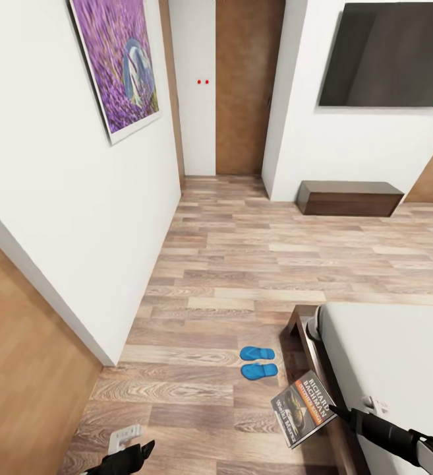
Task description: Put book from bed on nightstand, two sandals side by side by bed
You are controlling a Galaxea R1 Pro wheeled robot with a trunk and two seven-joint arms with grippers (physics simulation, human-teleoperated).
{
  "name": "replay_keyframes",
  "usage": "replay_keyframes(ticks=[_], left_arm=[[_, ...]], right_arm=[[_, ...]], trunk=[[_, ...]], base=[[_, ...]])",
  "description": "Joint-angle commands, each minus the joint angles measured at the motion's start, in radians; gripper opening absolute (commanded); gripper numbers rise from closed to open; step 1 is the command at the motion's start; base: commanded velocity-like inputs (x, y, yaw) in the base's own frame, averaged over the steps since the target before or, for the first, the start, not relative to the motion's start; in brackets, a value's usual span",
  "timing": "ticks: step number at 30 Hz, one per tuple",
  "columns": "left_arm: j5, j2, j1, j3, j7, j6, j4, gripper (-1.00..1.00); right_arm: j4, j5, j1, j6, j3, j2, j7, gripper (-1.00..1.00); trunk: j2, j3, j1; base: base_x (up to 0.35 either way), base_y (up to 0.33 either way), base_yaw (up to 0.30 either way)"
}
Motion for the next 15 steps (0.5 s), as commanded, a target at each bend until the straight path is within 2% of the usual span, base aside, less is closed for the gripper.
replay_keyframes(ticks=[1,15], left_arm=[[0.008,0.000,-0.001,-0.008,-0.003,-0.004,0.001,1.00],[0.008,0.000,-0.001,-0.008,-0.003,-0.004,0.001,1.00]], right_arm=[[0.000,-0.011,-0.001,0.010,0.005,-0.001,0.003,-1.00],[0.000,-0.011,-0.001,0.010,0.005,-0.001,0.003,-1.00]], trunk=[[-0.001,0.001,0.000],[-0.001,0.023,0.000]], base=[[0.000,0.000,0.000],[0.000,0.000,0.000]])
